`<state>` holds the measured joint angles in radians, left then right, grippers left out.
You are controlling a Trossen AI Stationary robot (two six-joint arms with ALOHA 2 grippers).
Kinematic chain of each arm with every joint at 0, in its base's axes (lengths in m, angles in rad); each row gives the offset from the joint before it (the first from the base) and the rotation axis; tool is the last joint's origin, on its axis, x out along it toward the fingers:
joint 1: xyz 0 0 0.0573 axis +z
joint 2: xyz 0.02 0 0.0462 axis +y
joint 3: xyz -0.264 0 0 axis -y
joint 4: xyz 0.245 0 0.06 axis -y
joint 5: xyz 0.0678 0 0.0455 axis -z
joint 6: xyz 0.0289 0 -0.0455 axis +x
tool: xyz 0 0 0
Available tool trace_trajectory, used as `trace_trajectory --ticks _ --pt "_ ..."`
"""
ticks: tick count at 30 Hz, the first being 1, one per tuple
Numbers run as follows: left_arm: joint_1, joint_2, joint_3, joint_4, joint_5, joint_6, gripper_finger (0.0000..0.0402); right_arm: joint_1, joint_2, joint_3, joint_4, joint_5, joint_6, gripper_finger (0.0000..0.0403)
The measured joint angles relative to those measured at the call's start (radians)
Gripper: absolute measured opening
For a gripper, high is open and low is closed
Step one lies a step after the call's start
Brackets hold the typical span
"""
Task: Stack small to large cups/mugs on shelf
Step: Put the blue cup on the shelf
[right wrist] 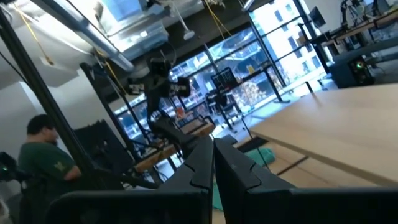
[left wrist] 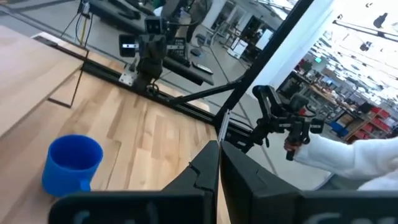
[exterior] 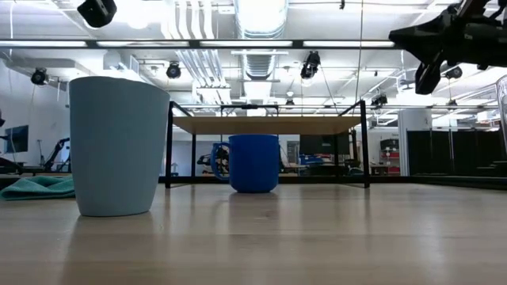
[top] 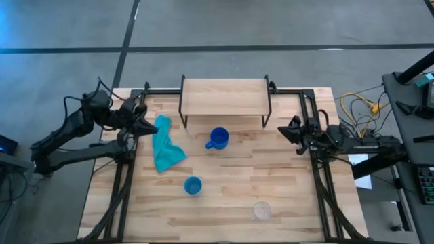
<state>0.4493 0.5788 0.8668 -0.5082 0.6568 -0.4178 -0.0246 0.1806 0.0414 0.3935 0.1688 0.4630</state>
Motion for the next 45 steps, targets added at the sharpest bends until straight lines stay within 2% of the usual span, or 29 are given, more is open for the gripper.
trace_trajectory --ticks 4,7,17,23,29,32,35,45 --pt "-0.013 0.049 0.038 0.001 0.049 -0.014 0.0000 0.000 0.027 0.000 0.000 0.000 0.001 0.0009" --pt "-0.041 0.100 0.053 -0.019 0.036 0.031 0.0000 0.000 0.042 0.000 0.000 0.000 0.000 0.0009" --pt "-0.175 0.302 0.180 -0.281 -0.237 0.333 0.0000 0.000 0.066 0.000 -0.002 -0.002 -0.003 0.0009" --pt "-0.314 0.393 0.273 -0.323 -0.361 0.454 0.0000 0.000 0.072 0.000 -0.011 -0.003 -0.003 0.0009" --pt "-0.431 0.445 0.293 -0.377 -0.430 0.448 0.0000 0.000 0.072 0.000 -0.083 -0.002 -0.003 0.0009" --pt "-0.474 0.488 0.290 -0.411 -0.453 0.394 0.0000 0.000 0.071 0.000 -0.099 -0.002 -0.003 0.0009" --pt "-0.496 0.530 0.290 -0.417 -0.456 0.347 0.0000 0.000 0.071 0.000 -0.098 -0.002 -0.002 0.0009" --pt "-0.511 0.682 0.290 -0.415 -0.456 0.344 0.0000 0.000 0.072 0.000 -0.106 -0.002 0.001 0.0009"
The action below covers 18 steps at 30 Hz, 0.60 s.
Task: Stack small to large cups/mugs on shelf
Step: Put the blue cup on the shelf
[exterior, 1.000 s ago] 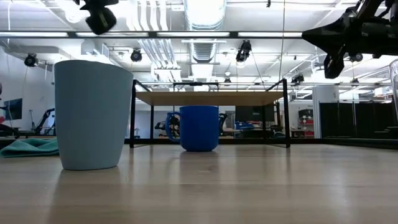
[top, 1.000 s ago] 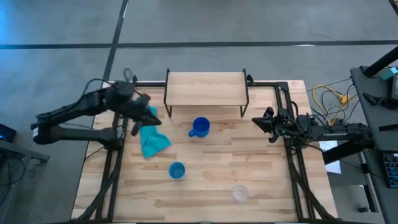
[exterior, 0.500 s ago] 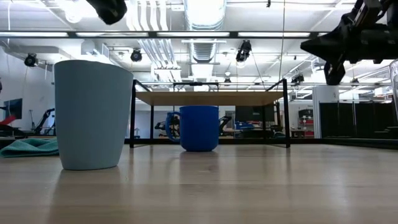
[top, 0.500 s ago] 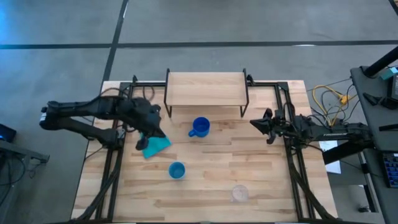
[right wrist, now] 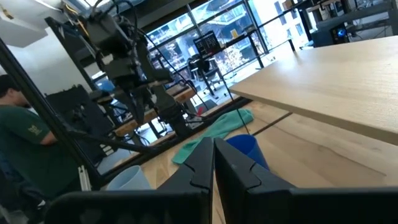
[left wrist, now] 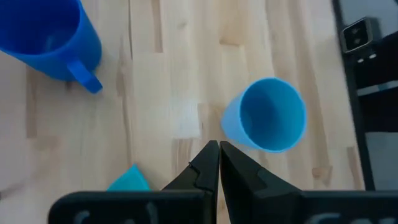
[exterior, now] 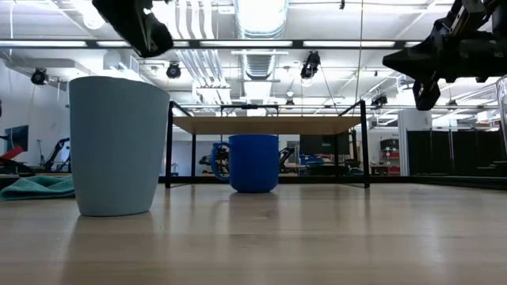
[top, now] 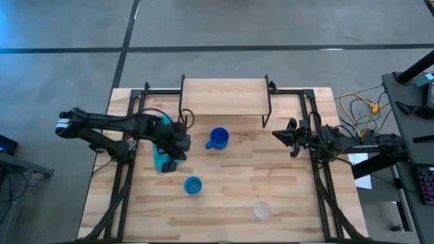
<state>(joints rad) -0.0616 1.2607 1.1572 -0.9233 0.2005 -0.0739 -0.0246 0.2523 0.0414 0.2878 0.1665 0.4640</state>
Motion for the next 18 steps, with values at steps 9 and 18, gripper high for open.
trace_trajectory --ticks 9,18 --pt "-0.016 0.091 0.001 0.026 0.119 -0.131 0.0000 0.000 -0.001 0.000 0.000 0.000 0.000 0.0009" --pt "-0.041 0.146 0.002 0.070 0.220 -0.130 0.0000 0.000 -0.001 0.000 0.000 0.000 0.000 0.0009"
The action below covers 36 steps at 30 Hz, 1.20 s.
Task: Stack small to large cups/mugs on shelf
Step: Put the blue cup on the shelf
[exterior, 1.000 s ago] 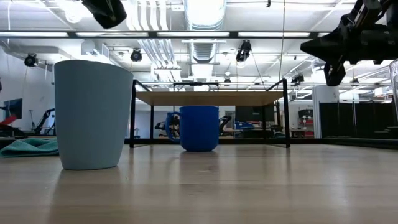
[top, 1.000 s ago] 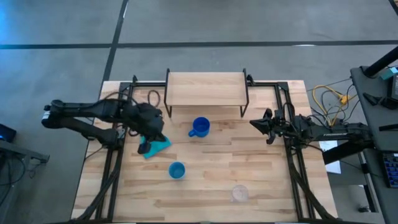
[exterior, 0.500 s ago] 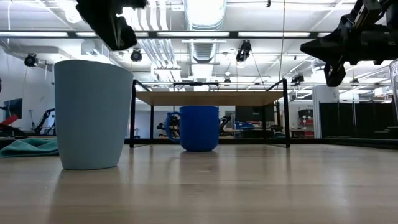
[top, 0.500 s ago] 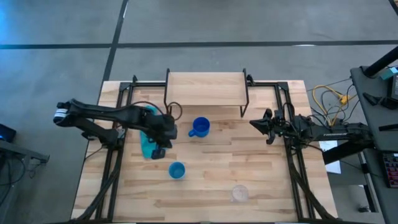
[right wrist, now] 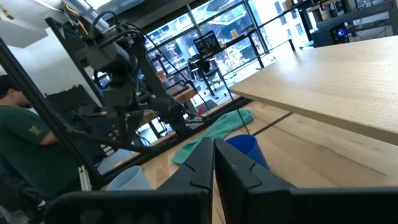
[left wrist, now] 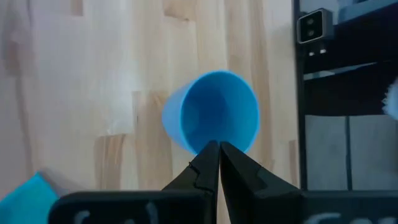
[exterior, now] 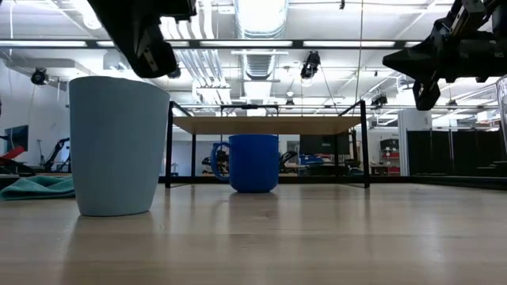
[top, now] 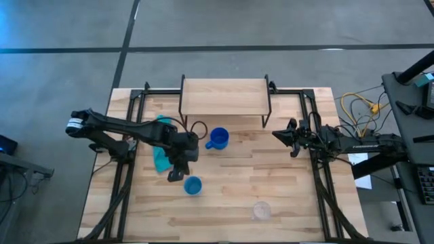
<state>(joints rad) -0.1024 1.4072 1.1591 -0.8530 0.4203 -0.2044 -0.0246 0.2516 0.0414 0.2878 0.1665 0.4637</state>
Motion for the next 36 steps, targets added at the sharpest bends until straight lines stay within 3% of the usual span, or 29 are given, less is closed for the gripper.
trace_trajectory --ticks 6,17,28,36 --pt "0.000 0.030 0.000 0.007 0.002 0.000 0.0007 0.000 0.000 0.000 0.000 0.000 0.000 0.0009" --pt "-0.001 0.134 0.006 0.083 0.000 -0.081 0.0099 0.000 0.000 0.000 0.000 0.000 0.000 0.0009" --pt "-0.003 0.130 -0.002 0.084 -0.013 -0.078 0.0104 0.000 0.001 0.000 0.000 -0.004 -0.001 0.0009" --pt "-0.003 0.135 -0.003 0.088 -0.085 -0.068 0.0104 0.000 0.001 0.000 0.000 -0.004 -0.003 0.0009"
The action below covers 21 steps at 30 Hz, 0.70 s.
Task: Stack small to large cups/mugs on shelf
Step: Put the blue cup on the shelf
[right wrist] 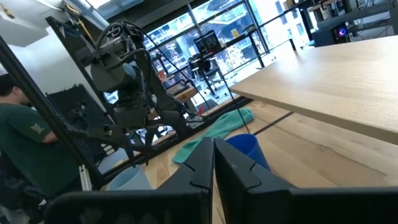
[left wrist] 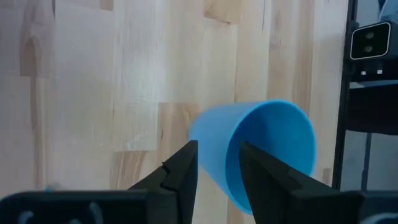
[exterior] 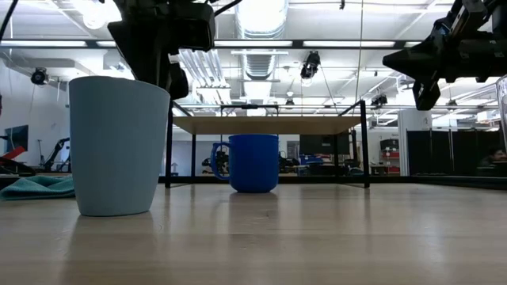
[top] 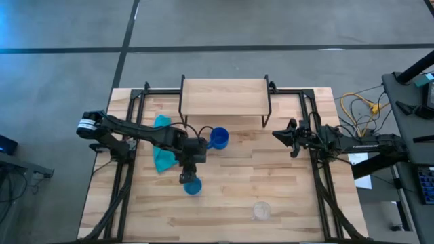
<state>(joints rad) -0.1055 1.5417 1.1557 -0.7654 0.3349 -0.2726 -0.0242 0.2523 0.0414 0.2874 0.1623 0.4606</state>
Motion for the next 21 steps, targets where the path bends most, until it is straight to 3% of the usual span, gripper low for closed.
trace_trajectory --ticks 21 --pt "-0.009 0.000 -0.002 0.002 -0.003 0.076 0.0104 0.000 -0.001 0.000 -0.048 0.000 -0.008 0.0009"
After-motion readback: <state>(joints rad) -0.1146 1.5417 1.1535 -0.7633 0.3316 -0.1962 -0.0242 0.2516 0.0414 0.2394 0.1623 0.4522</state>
